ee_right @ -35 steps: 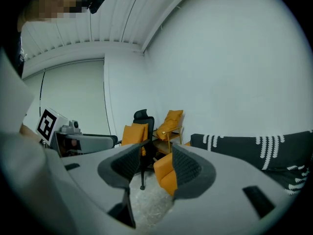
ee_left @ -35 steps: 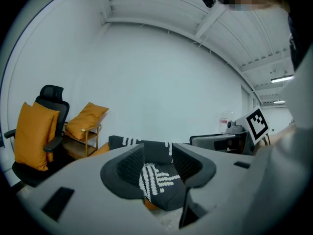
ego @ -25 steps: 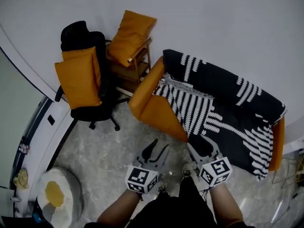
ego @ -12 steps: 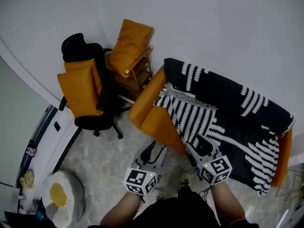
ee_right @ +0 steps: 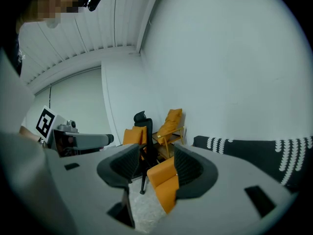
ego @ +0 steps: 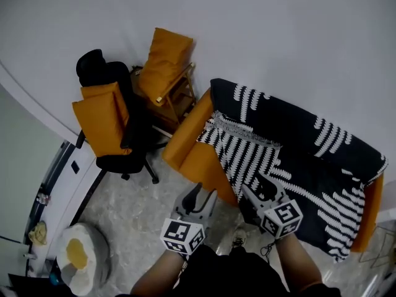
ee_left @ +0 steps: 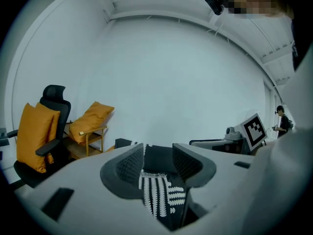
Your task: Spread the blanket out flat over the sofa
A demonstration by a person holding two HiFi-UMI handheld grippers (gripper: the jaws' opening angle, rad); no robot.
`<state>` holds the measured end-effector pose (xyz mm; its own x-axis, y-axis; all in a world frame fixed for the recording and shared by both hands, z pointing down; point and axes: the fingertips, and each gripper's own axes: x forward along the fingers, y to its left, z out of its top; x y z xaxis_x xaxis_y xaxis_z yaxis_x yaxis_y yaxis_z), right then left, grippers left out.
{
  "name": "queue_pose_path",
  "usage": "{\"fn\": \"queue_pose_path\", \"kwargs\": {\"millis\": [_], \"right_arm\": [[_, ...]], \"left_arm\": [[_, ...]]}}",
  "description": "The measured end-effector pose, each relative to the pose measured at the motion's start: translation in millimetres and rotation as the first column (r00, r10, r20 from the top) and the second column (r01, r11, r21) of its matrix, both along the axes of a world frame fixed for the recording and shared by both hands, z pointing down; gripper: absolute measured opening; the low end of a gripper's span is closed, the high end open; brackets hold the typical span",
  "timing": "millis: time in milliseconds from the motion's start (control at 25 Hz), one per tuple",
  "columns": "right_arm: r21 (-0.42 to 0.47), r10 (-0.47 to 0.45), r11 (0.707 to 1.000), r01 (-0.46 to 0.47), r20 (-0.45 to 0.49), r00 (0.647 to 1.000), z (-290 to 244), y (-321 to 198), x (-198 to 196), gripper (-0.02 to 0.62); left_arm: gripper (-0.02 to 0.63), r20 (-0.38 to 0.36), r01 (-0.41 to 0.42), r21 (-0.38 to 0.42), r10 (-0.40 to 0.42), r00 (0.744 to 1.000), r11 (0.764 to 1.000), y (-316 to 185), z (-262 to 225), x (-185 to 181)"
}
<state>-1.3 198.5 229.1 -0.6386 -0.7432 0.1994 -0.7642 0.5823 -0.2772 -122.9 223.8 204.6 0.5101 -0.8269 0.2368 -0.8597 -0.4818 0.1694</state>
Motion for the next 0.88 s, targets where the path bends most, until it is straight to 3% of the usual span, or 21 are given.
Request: {"fn": "queue_pose_path", "kwargs": {"millis": [360,880], "right_arm": [[-0.007,0.09,0.996,-0.09,-0.015,0.996,1,-26,-15,0.224],[-0.02,0.276,0.961,-0.277,-0.062,0.959,1,-58,-91,0.227]], "left_arm": [[0.172,-0.026,-0.083,0.016,0.083,0.996,0.996,-37,-4,-20],[0.172,-0.069,-0.26,0.013,0.261,0.963,0.965,-99,4,-99]]}}
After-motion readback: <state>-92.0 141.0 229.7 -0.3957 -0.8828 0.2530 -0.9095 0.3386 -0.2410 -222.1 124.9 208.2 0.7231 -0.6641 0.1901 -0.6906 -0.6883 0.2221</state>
